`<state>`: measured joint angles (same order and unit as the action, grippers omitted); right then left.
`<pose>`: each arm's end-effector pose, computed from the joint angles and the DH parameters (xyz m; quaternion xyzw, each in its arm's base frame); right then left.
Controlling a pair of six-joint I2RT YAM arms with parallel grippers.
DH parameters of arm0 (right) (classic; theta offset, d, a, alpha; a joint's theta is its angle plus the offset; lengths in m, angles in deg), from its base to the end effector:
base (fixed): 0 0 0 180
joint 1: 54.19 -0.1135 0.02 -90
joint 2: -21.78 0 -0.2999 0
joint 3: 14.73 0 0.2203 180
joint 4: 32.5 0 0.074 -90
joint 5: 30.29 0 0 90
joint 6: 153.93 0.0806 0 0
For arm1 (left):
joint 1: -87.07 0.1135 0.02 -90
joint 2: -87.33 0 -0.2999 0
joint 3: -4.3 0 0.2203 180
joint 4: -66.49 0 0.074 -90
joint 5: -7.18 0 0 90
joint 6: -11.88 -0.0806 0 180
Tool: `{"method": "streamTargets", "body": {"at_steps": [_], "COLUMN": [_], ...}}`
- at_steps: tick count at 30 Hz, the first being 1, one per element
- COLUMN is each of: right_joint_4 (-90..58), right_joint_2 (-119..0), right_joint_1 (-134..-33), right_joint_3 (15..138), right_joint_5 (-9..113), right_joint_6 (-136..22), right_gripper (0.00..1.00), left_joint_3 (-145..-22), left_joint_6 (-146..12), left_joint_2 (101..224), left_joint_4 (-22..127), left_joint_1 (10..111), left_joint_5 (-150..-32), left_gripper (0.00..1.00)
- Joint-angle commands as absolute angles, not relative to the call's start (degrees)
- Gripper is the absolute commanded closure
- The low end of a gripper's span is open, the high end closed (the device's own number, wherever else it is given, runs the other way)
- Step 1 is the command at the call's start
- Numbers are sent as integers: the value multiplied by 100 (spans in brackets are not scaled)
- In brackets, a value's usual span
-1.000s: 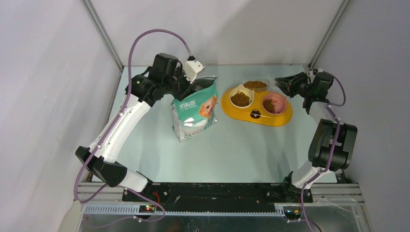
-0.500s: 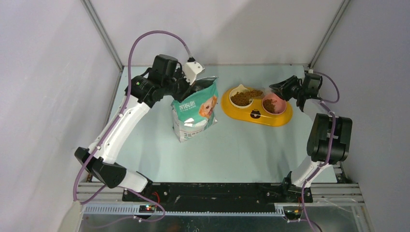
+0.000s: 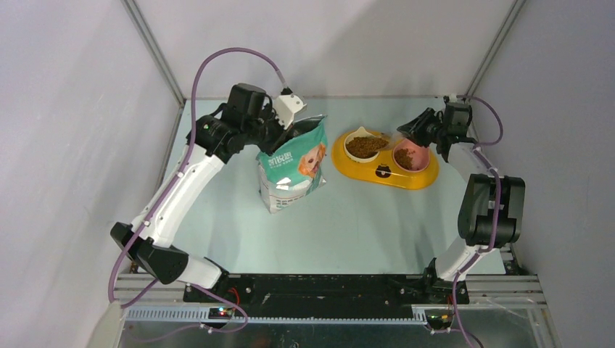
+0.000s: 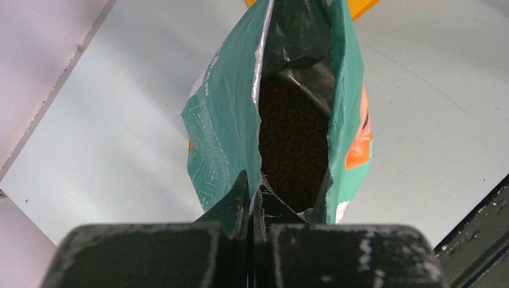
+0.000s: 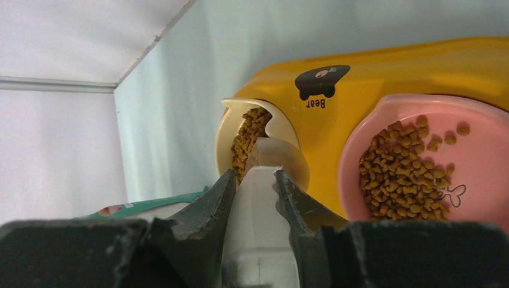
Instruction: Serve the pet food
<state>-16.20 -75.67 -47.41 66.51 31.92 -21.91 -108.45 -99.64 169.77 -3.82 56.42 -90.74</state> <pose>0.3946 -0.0091 0.2713 0.2464 0.8228 0.3420 0.3812 0.2426 -0.1567 0.4231 0.4238 0.7992 -0.0959 0.4153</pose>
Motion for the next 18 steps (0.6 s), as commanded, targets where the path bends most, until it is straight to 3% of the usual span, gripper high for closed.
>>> {"method": "streamTargets", "body": {"at_steps": [1,18], "right_joint_4": [-1536,-1184], "right_joint_2": [-7184,-6737], "right_joint_1": [-4888,-6248], "right_joint_3": [7048,7292], "right_joint_5": [3743,5073], "right_joint_6": [-2871,-5056], "right_gripper": [100,100], "left_joint_3": [-10704,-10563], "left_joint_6": [-10029,-10014], "left_joint_2": [16859,16694], "left_joint_4": [-590,-546], "left_joint_1": [5631,5631], "left_joint_5": [-9127,-9230], "left_gripper": [100,100]}}
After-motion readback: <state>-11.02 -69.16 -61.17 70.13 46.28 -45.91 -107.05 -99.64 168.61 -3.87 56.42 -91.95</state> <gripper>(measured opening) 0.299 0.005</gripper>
